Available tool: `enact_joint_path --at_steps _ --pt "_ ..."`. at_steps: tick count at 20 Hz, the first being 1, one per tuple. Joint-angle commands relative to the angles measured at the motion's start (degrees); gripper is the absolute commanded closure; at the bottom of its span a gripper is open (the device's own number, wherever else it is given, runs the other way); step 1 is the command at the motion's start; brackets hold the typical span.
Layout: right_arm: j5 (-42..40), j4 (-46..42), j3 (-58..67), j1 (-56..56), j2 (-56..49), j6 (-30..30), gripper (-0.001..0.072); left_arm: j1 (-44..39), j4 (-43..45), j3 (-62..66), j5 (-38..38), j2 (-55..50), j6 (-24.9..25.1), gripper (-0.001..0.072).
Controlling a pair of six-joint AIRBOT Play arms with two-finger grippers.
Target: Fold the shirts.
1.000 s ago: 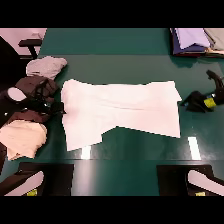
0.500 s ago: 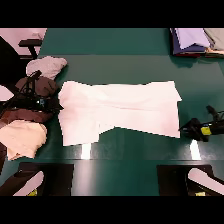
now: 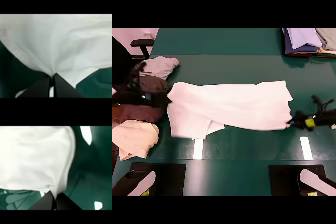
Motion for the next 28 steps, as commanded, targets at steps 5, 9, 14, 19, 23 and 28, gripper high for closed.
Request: enact_joint_path --at_steps 5,9,14,19,23,28 --pt "6.2 0.9 42.8 0.7 14.7 2.0 0.07 0.1 -0.3 41.6 -5.1 4.3 -3.3 0.0675" --pt "9.7 0.2 66.5 0.7 15.4 5.1 0.0699 0.1 -2.1 62.0 -6.2 4.3 -6.5 0.0675" --pt "18.2 -8.0 85.2 0.7 11.1 11.5 0.07 0.1 -8.1 72.0 -3.6 4.3 -8.8 0.0676" --pt "20.4 -8.5 78.6 0.7 9.9 12.5 0.0701 0.1 -3.7 69.1 -2.8 4.3 -9.2 0.0676" --pt "21.7 -8.4 70.3 0.8 3.7 12.5 0.0702 0.1 -3.0 48.9 -5.2 2.5 -9.5 0.0676" --pt "22.5 -10.9 59.9 2.7 -11.6 12.5 0.0702 0.1 -3.0 31.8 -6.7 -13.4 -5.8 0.0675"
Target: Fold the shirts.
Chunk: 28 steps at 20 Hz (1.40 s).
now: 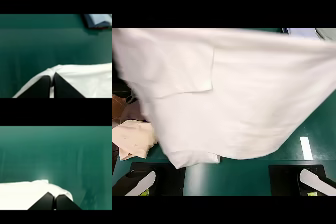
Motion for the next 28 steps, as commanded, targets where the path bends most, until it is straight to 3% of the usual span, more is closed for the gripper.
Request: enact_joint_path --at_steps 1,3,6,10,12,16,21,22,23,24,28 --pt "0.2 -4.2 -7.7 2.3 -10.8 0.1 0.0702 0.1 -0.1 -8.9 -0.1 -12.0 2.1 0.0675" --pt "-1.9 -4.7 -9.7 4.6 -17.9 0.0 0.0702 0.1 -1.3 -8.9 3.2 -20.9 2.9 0.0675" --pt "-9.0 -4.0 -5.8 7.3 -27.3 0.0 0.0702 0.1 -10.0 -8.9 11.9 -31.0 8.1 0.0675" --pt "-14.1 -3.8 3.9 10.0 -34.6 -2.3 0.0701 0.1 -12.8 -7.6 17.6 -36.2 11.4 0.0675" --pt "-13.2 -4.3 6.1 10.1 -35.5 -3.7 0.0701 0.1 -11.0 -7.6 15.3 -36.1 12.9 0.0675" --pt "-11.6 -8.3 -0.8 9.7 -33.0 -4.0 0.0701 -1.1 8.4 -9.5 6.1 -36.1 10.6 0.0675" --pt "-16.4 -8.2 -15.9 9.8 -28.9 -3.9 0.0696 -1.4 7.8 -16.3 8.0 -36.1 11.0 0.0673" --pt "-16.8 -8.1 -17.4 9.8 -28.5 -3.8 0.0535 -1.4 7.8 -16.4 7.9 -36.1 10.6 0.0642" --pt "-16.6 -7.6 -18.2 9.8 -28.4 -3.8 0.0273 -1.4 7.8 -16.4 7.8 -36.0 10.4 0.0354" --pt "-15.8 -6.1 -18.1 9.5 -28.4 -3.8 0.0259 -1.2 8.1 -16.3 6.9 -36.0 8.8 0.0158" --pt "-13.5 -1.3 -21.3 7.6 -22.1 -5.3 0.0261 -0.8 15.3 -17.8 -0.2 -30.5 7.2 0.0161"
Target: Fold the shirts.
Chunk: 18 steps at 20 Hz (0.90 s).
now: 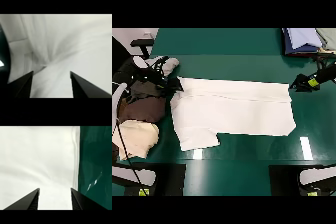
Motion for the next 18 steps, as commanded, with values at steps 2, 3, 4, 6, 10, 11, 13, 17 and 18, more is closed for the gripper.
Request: enact_joint_path --at_steps 2,3,4,6,10,11,13,17,18 --pt "1.2 2.9 -9.7 -2.1 10.8 -2.4 0.0261 0.1 10.0 -8.3 -3.8 11.2 -4.0 0.016" --pt "1.0 2.9 -13.5 -2.7 14.5 -2.9 0.0261 0.1 10.2 -13.0 -3.8 15.3 -4.1 0.016" --pt "1.0 3.0 -16.9 -3.3 17.6 -2.9 0.0262 0.1 9.7 -18.4 -3.8 19.7 -4.2 0.016" --pt "0.7 3.3 -21.8 -4.4 22.1 -2.9 0.0261 0.1 7.0 -29.6 -3.8 27.5 -4.7 0.016" --pt "-3.3 3.3 -28.6 -4.5 28.8 -2.9 0.0261 0.1 3.4 -46.6 -1.1 36.7 -7.0 0.016" --pt "-3.9 3.4 -29.6 -4.5 29.9 -2.9 0.0262 0.1 1.4 -49.0 -0.3 37.4 -6.9 0.016" --pt "-3.8 3.3 -29.9 -4.5 31.0 -2.9 0.0262 0.1 -3.2 -52.3 2.4 37.4 -5.4 0.016" --pt "-3.7 3.3 -29.8 -4.5 31.8 -2.9 0.0261 -0.5 -12.0 -55.8 7.2 37.4 -1.9 0.0161" --pt "-3.6 3.3 -29.8 -4.5 31.8 -2.9 0.0261 -1.7 -12.1 -55.8 7.7 37.3 -1.9 0.0163"
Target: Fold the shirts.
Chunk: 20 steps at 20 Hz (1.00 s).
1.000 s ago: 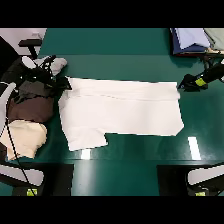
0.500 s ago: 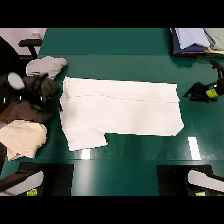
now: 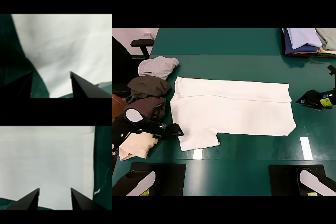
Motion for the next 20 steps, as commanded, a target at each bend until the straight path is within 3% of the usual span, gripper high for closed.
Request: enact_joint_path --at_steps 1,2,4,10,16,20 --pt "0.2 0.0 -0.5 0.0 0.8 0.0 0.0262 -2.3 -4.1 -2.6 3.8 0.3 1.7 0.029" --pt "1.2 -0.2 -0.5 -0.3 0.7 0.0 0.0261 -2.8 -4.2 -2.4 3.7 0.3 1.7 0.0485" --pt "3.9 -0.7 -1.4 -2.9 0.8 0.0 0.0261 -2.7 -4.4 -0.9 2.9 0.4 1.7 0.0671" --pt "2.7 0.0 -19.1 -15.4 0.4 -1.4 0.0257 -2.7 -4.5 6.4 -0.3 0.5 1.7 0.0675" --pt "-5.7 5.6 -25.7 -8.1 -6.1 -3.0 0.0266 -2.7 -4.5 6.9 -0.5 0.5 1.7 0.0674" --pt "-6.0 0.3 -21.7 -2.2 -7.5 -3.0 0.0691 -2.7 -2.1 7.8 -5.0 0.5 1.7 0.0675"
